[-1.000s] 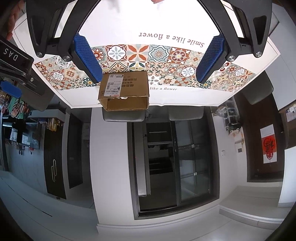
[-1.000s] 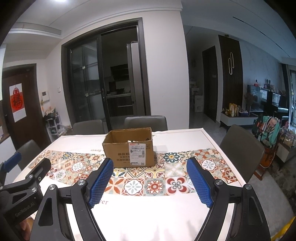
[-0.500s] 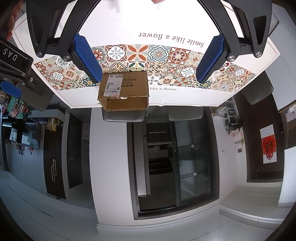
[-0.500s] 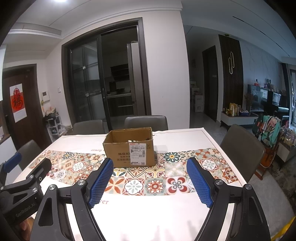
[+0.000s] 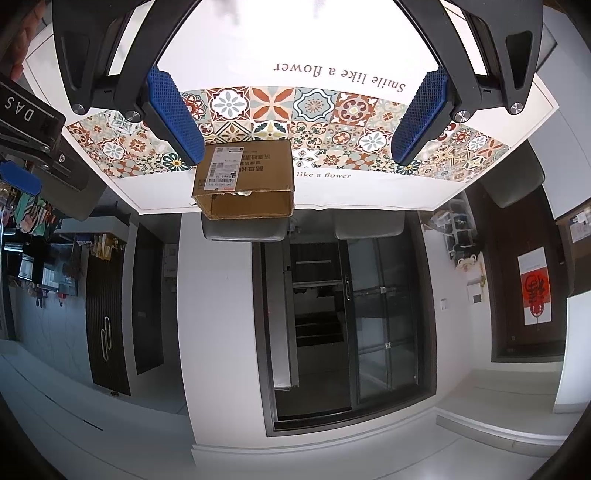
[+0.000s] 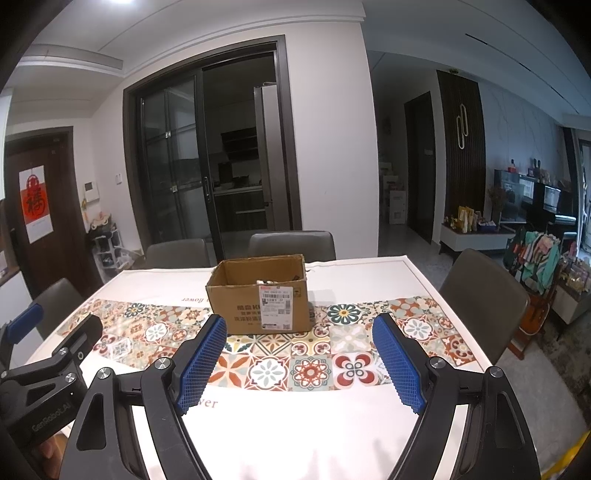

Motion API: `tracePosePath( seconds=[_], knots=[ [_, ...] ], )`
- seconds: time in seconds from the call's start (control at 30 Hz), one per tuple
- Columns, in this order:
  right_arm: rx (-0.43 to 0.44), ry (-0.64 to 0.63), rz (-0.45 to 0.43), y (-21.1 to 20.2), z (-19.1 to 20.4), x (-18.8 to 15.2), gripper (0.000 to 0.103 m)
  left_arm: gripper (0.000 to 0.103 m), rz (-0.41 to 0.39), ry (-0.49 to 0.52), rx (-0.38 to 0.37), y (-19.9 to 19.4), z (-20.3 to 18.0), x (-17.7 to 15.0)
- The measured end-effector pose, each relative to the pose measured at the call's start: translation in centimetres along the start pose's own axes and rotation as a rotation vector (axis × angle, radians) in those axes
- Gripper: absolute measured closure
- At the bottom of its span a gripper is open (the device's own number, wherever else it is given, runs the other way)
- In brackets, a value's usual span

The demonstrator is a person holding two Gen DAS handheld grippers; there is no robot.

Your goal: Organize soft objects

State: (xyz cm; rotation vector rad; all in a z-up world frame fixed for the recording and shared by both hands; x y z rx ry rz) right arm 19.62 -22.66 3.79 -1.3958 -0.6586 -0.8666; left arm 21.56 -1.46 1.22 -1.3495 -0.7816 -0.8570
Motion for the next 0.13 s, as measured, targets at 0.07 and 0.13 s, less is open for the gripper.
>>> tracePosePath(
  seconds=[0.07,0.13],
  knots=[
    [0.0,0.0,0.001,0.01,0.04,-0.03,0.021,0.0,0.001,0.0,0.001,0.09,0.13,0.05],
    [0.001,0.0,0.003,0.12,0.17,0.11,0.021,0.0,0.002,-0.001,0.002,0.15,0.2,-0.03]
  ],
)
Point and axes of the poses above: each gripper's, at about its wrist camera, not at the fingertips, and y roughly the way its jaws point, z to its left, x to its top, the point moved 10 cm from there along y, roughly the way its jaws point, and after that the axes turned 9 degrees about z, right-handed, at the moved point
